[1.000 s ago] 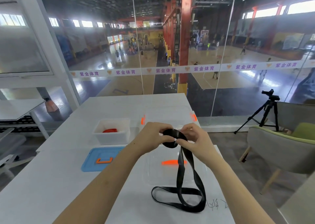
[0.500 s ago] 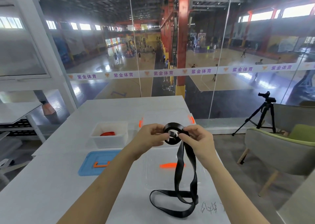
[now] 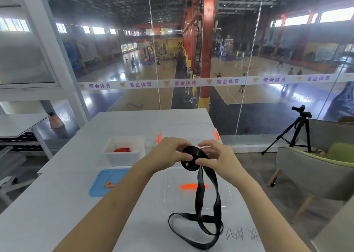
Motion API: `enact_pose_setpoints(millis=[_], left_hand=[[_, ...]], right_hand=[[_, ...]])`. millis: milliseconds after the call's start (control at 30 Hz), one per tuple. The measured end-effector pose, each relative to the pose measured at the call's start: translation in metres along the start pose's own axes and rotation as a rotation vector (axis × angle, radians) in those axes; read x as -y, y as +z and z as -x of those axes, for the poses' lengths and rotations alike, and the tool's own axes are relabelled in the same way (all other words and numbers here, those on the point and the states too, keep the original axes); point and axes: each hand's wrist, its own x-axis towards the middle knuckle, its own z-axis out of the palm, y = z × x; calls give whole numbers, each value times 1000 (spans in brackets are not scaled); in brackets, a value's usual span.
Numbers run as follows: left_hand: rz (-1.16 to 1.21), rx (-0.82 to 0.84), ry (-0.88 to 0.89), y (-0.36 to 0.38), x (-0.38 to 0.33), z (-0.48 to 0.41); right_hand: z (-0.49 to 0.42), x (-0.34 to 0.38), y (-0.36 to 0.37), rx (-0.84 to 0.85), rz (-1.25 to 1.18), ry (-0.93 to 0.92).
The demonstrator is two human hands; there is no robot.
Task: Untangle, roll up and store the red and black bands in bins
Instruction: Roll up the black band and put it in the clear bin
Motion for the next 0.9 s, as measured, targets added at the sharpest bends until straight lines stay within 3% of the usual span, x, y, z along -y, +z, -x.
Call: enact_pose_setpoints(millis=[333, 500, 800, 900], left_hand=[[-46, -204, 39, 0, -7, 2], [117, -160, 25, -4, -5, 1], [616, -194, -26, 2, -9, 5], [660, -182, -57, 2, -8, 7]], right_hand=[[5, -13, 11, -164, -116, 29], [6, -14, 12, -134, -115, -9], [11, -7, 16, -147, -324, 10], [11, -4, 12, -144, -376, 22]])
